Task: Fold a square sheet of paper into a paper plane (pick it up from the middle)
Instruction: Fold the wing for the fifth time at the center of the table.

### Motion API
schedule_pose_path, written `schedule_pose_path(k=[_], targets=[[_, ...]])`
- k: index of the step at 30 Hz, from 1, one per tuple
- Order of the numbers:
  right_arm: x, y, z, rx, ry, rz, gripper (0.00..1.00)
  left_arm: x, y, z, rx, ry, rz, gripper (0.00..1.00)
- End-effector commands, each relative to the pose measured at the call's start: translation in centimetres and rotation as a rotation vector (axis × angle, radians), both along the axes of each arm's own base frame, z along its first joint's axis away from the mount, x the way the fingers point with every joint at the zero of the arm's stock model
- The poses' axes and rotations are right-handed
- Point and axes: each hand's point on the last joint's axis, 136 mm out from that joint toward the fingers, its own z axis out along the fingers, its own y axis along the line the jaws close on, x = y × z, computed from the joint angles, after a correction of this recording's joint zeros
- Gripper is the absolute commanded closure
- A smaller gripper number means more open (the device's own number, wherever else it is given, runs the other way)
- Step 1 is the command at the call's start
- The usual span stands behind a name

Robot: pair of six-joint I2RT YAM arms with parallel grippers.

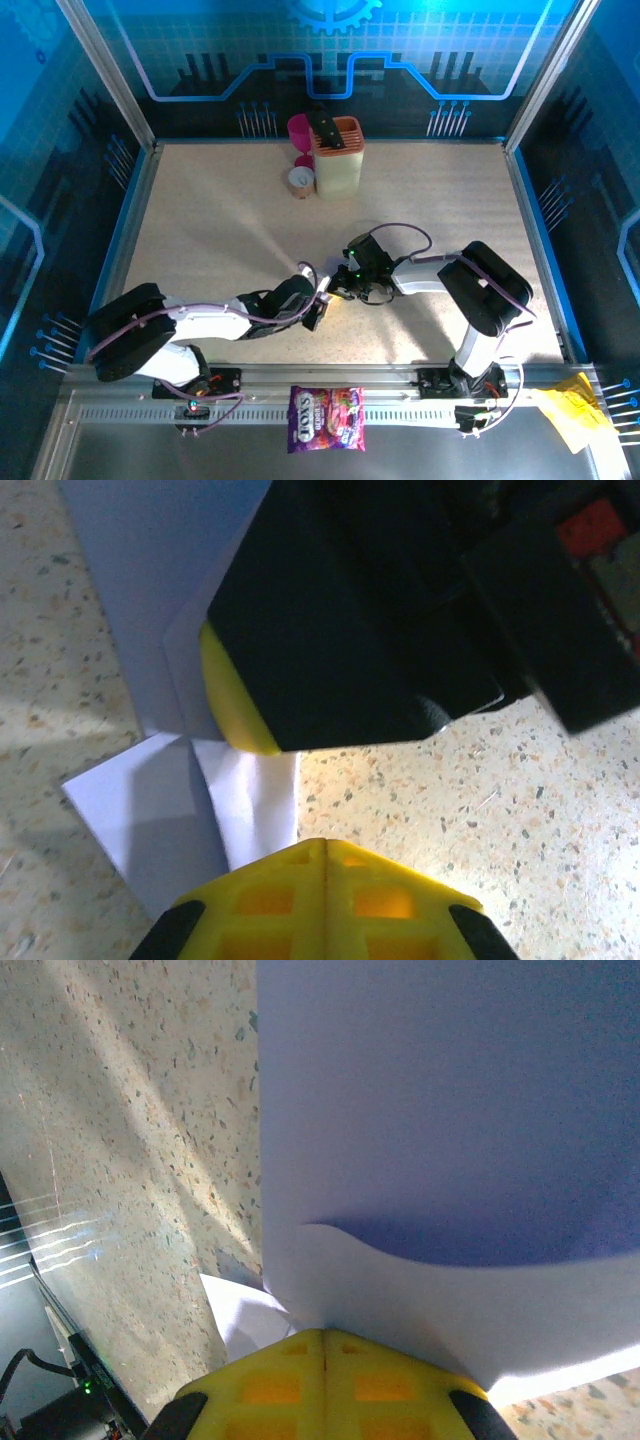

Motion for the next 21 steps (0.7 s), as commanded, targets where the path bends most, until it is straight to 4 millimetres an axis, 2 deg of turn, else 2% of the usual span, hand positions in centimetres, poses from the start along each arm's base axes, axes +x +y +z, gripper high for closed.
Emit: schedule_pose_path(k=[1,12,21], targets=[[-2.5,-3.9,-4.8,-0.181,0.128,-0.056,1.00,0.3,-0.7,-0.3,0.021,-0.011,-0.036,1.00],[-1.6,-3.5,-3.9,-0.130,0.110,-0.052,1.00,-1.1,1.5,-5.3,0.169,0.103,0.053,1.00],[1.1,-4.9,-2.8,-0.038,0.078,-0.073,1.00,-3.0,3.3,-8.4,0.270,0.209,0.113,1.00]])
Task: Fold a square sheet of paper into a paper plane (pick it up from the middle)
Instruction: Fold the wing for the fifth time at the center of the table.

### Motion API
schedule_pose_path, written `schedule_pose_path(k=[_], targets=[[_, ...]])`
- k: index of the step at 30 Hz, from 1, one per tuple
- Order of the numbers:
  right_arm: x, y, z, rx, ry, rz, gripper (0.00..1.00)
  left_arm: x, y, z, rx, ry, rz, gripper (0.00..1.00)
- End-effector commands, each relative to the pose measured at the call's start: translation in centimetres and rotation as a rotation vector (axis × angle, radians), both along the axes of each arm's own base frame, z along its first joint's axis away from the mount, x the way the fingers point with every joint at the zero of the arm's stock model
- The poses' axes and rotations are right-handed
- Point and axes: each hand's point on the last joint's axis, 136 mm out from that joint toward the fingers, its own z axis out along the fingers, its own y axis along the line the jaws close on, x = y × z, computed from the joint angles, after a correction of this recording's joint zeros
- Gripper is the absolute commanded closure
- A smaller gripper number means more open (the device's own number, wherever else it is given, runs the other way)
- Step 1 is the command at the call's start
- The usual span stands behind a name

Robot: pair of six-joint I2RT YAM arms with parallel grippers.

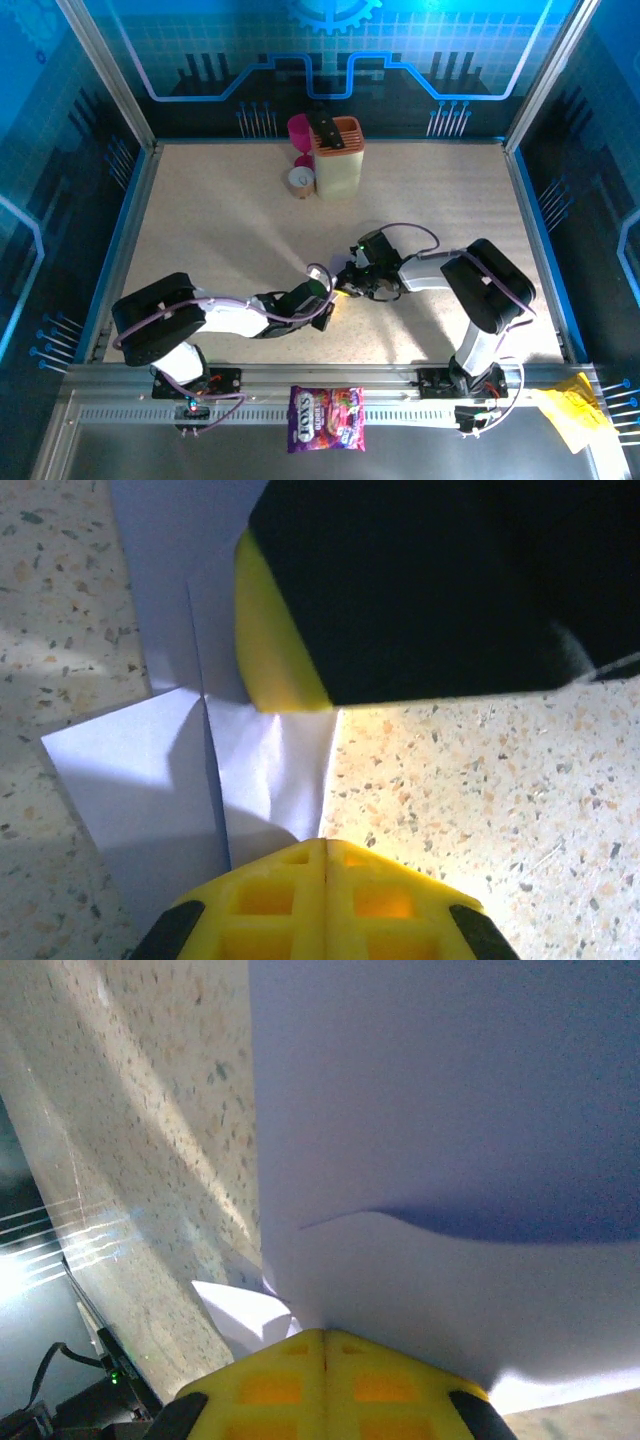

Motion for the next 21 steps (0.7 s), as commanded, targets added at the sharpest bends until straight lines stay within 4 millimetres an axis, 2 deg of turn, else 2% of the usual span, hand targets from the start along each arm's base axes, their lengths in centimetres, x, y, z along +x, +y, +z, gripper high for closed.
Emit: schedule_pose_path(k=[1,6,21], targets=[[0.3,-3.3,-2.8,-0.090,0.046,-0.053,1.00,-3.7,4.3,-5.9,0.206,0.191,0.022,1.00],[1.5,-4.2,-2.2,-0.077,0.035,-0.071,1.00,-4.3,4.6,-6.8,0.225,0.224,0.027,1.00],[4.8,-9.1,-1.9,-0.104,0.026,-0.171,0.92,-5.5,5.0,-8.2,0.247,0.271,0.031,1.00]])
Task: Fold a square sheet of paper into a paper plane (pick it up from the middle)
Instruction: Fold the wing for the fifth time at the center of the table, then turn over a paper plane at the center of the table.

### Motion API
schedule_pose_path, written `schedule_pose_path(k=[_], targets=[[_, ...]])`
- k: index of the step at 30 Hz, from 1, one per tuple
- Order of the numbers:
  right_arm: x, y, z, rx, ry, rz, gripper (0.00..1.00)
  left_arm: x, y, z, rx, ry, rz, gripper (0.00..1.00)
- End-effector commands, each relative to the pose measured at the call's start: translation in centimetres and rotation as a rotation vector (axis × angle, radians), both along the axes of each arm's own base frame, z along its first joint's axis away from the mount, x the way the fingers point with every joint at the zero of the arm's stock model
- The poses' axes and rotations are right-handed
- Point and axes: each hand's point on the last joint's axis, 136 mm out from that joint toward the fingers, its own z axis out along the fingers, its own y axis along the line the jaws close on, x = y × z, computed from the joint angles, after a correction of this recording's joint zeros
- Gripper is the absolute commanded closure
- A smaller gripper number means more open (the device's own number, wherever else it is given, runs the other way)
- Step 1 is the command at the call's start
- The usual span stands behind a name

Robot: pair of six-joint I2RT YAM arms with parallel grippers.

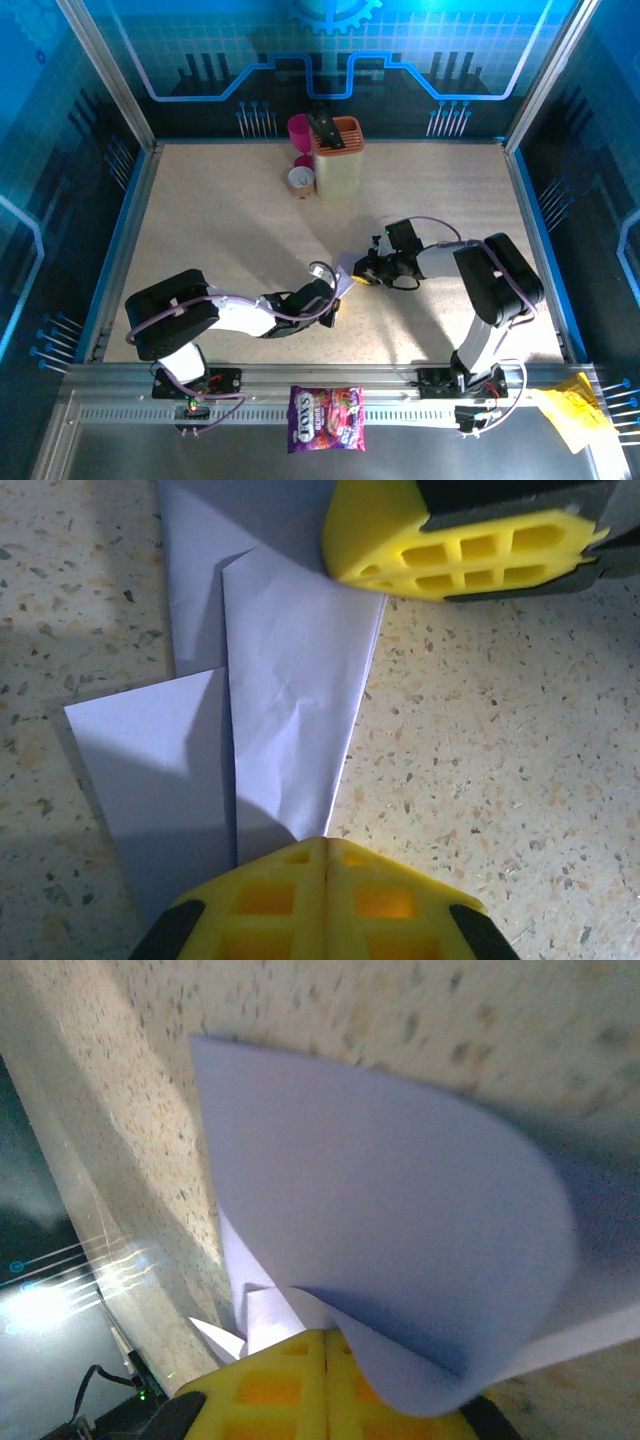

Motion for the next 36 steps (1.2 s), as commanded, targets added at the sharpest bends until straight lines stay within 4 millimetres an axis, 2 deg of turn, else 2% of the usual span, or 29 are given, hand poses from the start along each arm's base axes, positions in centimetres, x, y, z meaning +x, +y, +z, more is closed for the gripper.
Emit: schedule_pose_path(k=[1,4,7,13,17,22,26,29,31,34,36], targets=[[1.5,-3.9,-2.0,-0.133,0.016,-0.095,0.90,-6.3,6.5,-8.1,0.302,0.280,-0.043,1.00],[2.3,-5.0,-2.1,-0.138,0.016,-0.122,0.83,-6.4,6.4,-8.3,0.310,0.284,-0.048,1.00],[3.1,-6.3,-2.3,-0.146,0.020,-0.157,0.82,-6.6,6.5,-8.4,0.314,0.289,-0.051,1.00],[5.1,-9.6,-2.5,-0.153,0.040,-0.255,0.82,-6.6,6.4,-8.6,0.314,0.291,-0.051,1.00],[6.7,-10.4,-1.9,-0.125,0.037,-0.299,0.81,-6.6,6.3,-8.6,0.314,0.289,-0.055,1.00],[7.3,-10.5,0.2,-0.109,-0.002,-0.314,0.82,-6.4,6.0,-8.0,0.308,0.276,-0.061,1.00],[6.1,-9.0,2.8,-0.072,-0.050,-0.283,0.84,-6.1,5.8,-7.6,0.308,0.261,-0.064,1.00],[4.8,-7.7,3.8,-0.064,-0.069,-0.260,0.85,-6.0,5.5,-7.3,0.289,0.254,-0.065,1.00],[4.1,-7.1,3.9,-0.060,-0.076,-0.252,0.86,-5.8,5.0,-6.3,0.251,0.237,-0.064,1.00],[3.2,-6.7,3.5,-0.070,-0.076,-0.237,0.88,-5.0,3.2,-3.0,0.150,0.188,-0.079,0.98],[2.7,-6.6,3.0,-0.076,-0.071,-0.230,0.90,-4.3,1.7,0.4,0.057,0.139,-0.084,0.81]])
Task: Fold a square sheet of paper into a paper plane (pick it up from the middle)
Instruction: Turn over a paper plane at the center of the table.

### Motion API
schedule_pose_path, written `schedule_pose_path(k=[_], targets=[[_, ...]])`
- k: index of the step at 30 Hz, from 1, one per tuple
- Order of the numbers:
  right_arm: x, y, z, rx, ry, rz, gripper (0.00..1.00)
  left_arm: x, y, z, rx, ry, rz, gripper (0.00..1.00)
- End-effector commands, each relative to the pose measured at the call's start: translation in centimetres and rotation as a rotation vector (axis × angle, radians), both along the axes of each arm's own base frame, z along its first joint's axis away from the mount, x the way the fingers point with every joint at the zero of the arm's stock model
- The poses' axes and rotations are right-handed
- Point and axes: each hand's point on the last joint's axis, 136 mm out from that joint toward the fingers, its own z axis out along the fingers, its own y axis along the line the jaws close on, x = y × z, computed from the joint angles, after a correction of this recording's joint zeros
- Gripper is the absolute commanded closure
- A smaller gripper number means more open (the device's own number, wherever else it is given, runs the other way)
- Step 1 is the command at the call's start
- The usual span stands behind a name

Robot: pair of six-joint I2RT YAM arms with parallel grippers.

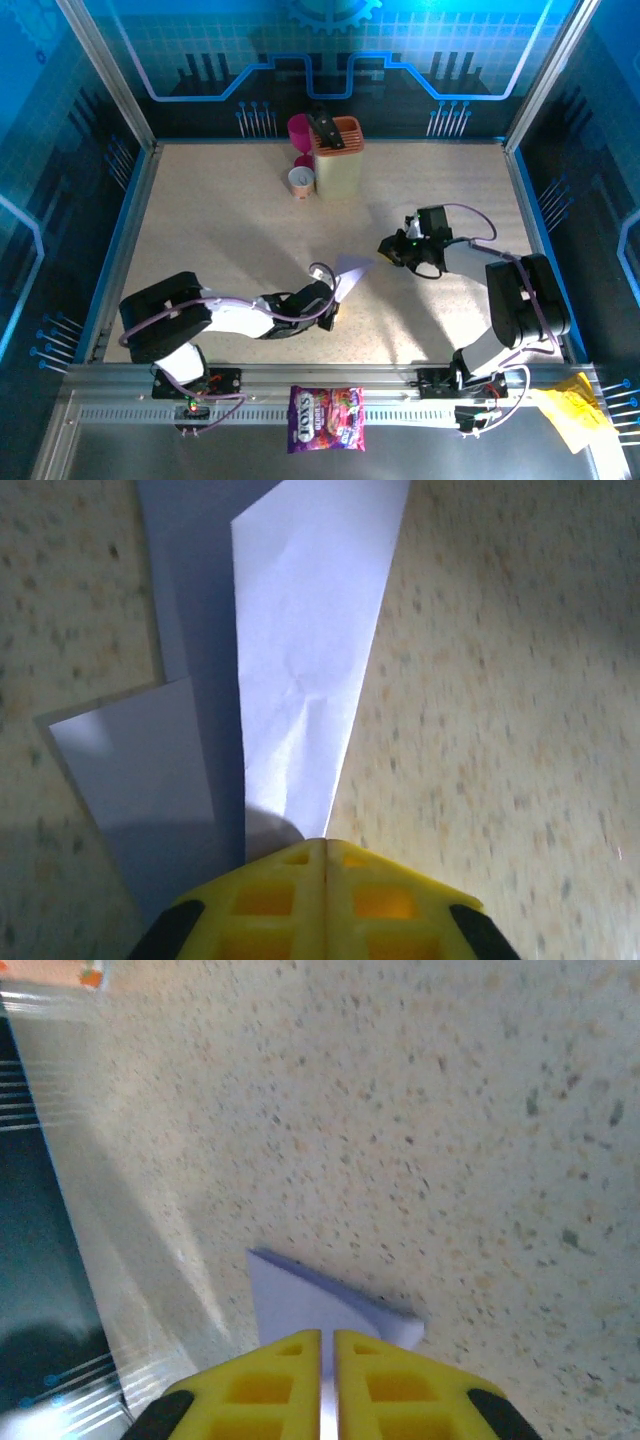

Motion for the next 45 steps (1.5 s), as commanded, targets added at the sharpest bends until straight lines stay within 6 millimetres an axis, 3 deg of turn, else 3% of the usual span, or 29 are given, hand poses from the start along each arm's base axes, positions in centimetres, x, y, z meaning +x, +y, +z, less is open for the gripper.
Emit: schedule_pose_path(k=[1,3,5,8,16,20,24,30,36,45], targets=[[-1.4,-0.2,-1.5,-0.026,0.037,-0.007,0.92,-2.4,0.9,1.2,0.006,0.076,-0.054,0.73],[-2.0,-0.1,-2.0,-0.028,0.047,0.001,0.95,-1.2,0.5,4.1,-0.061,0.042,-0.026,0.62],[-2.8,0.1,-2.5,-0.033,0.056,0.017,0.98,0.0,0.8,6.0,-0.121,0.029,0.012,0.59],[-3.8,0.6,-2.9,-0.038,0.061,0.036,1.00,1.4,1.5,7.4,-0.188,0.045,0.056,0.56],[-7.1,2.5,-4.2,-0.070,0.086,0.105,1.00,2.8,3.9,5.6,-0.158,0.105,0.090,0.62],[-7.9,3.7,-5.1,-0.054,0.106,0.125,1.00,3.4,4.3,4.8,-0.144,0.122,0.092,0.65],[-8.3,3.7,-5.3,-0.059,0.105,0.122,1.00,4.0,4.8,4.1,-0.102,0.120,0.091,0.67],[-8.2,3.7,-5.7,-0.075,0.114,0.135,1.00,4.4,5.4,3.3,-0.089,0.136,0.097,0.61],[-8.4,3.7,-6.8,-0.074,0.137,0.132,1.00,4.7,6.5,4.2,-0.111,0.116,0.126,0.54],[-8.8,3.8,-7.9,-0.077,0.160,0.131,1.00,2.6,6.5,2.1,-0.127,0.228,0.092,0.49]])
